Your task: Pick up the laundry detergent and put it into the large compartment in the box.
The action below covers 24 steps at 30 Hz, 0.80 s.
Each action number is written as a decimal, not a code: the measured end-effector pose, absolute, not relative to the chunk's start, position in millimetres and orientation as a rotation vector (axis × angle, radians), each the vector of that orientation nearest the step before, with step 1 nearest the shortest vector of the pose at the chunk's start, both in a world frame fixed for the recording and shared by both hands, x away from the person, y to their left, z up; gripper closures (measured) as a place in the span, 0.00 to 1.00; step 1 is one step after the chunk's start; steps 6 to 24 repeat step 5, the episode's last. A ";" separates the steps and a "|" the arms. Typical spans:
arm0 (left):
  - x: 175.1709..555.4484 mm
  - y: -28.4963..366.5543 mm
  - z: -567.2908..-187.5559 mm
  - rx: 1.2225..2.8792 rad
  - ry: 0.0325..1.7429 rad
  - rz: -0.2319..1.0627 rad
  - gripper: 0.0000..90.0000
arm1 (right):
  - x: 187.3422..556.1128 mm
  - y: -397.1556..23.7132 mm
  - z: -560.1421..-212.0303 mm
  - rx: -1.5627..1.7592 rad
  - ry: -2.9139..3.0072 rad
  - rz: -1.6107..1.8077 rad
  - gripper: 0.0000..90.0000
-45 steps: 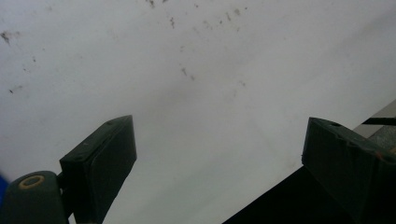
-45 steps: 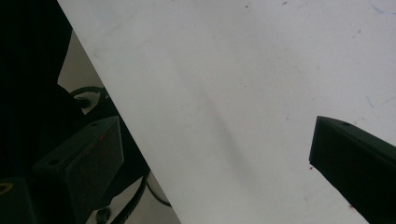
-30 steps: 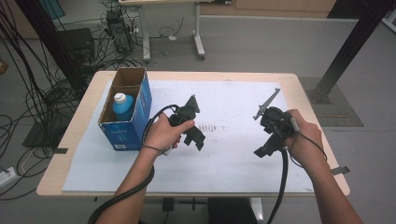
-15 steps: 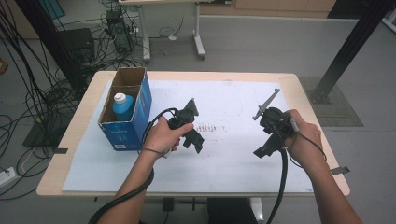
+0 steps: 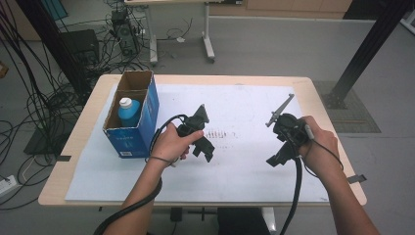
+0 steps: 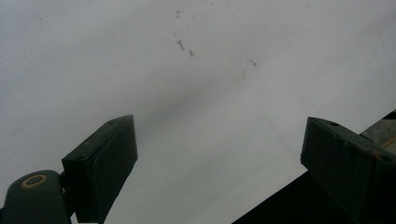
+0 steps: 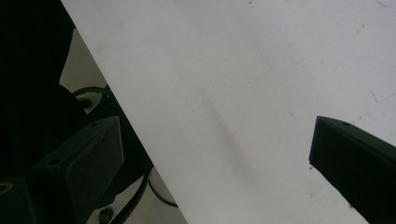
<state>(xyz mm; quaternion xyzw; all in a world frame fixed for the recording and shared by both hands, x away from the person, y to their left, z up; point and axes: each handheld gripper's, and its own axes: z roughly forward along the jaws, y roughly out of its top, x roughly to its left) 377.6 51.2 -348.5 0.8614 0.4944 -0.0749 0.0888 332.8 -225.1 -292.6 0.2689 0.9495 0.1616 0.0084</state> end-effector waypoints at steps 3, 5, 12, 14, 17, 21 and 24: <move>376.8 51.8 -348.9 2.565 1.473 -0.229 0.12 | 329.1 -226.3 -289.3 0.852 2.959 0.509 0.03; 377.2 50.5 -348.4 2.570 1.468 -0.225 0.13 | 326.7 -227.3 -287.9 0.848 2.958 0.515 0.03; 377.2 50.5 -348.4 2.570 1.468 -0.225 0.13 | 326.7 -227.3 -287.9 0.848 2.958 0.515 0.03; 377.2 50.5 -348.4 2.570 1.468 -0.225 0.13 | 326.7 -227.3 -287.9 0.848 2.958 0.515 0.03; 377.2 50.5 -348.4 2.570 1.468 -0.225 0.13 | 326.7 -227.3 -287.9 0.848 2.958 0.515 0.03; 377.2 50.5 -348.4 2.570 1.468 -0.225 0.13 | 326.7 -227.3 -287.9 0.848 2.958 0.515 0.03; 377.2 50.5 -348.4 2.570 1.468 -0.225 0.13 | 326.7 -227.3 -287.9 0.848 2.958 0.515 0.03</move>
